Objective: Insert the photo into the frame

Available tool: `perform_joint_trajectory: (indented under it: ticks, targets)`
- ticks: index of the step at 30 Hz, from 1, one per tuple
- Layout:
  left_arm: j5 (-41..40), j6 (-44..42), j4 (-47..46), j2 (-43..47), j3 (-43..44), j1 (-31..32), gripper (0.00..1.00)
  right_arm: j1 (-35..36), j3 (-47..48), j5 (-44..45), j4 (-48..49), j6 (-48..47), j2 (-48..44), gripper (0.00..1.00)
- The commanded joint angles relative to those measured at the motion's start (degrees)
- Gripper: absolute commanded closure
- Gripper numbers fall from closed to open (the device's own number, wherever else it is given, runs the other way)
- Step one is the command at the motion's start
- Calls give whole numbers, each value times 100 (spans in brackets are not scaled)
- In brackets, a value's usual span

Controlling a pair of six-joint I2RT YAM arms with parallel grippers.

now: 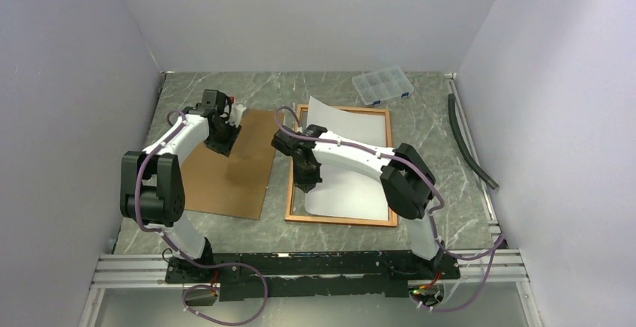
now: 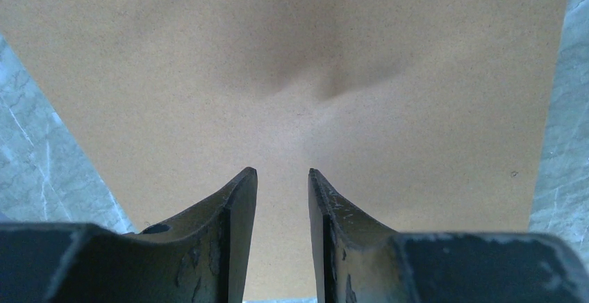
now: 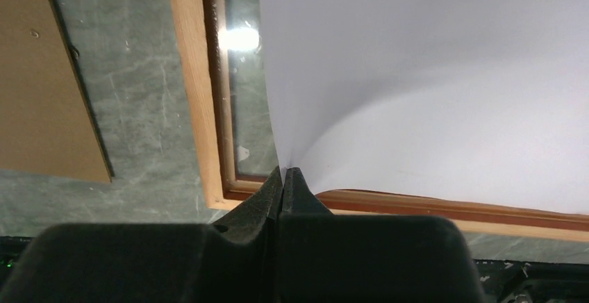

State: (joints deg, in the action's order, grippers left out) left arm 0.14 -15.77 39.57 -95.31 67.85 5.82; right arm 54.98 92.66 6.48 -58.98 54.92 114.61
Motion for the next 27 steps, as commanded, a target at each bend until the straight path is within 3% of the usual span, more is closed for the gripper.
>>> perform_joint_trajectory:
  ticks: [1,3,5,7,12,17,27]
  targets:
    - [3,-59,-93,277,-22,-2,60,-2,418,213,-170,-255,157,100]
    - [3,-57,-74,276,-2,3,58,1,449,160,-165,-310,212,100]
    - [3,-67,-55,293,16,-2,55,-4,431,140,-164,-339,215,87]
    - [-207,-118,-39,344,11,-12,46,-5,363,180,-142,-359,159,72]
    - [-201,-231,53,434,90,-150,38,-1,314,157,-60,-442,18,57]
    - [-84,-228,198,392,287,-327,37,-5,420,126,30,-481,-9,49]
    - [88,-342,350,460,386,-711,37,-146,406,170,253,-655,-74,44]
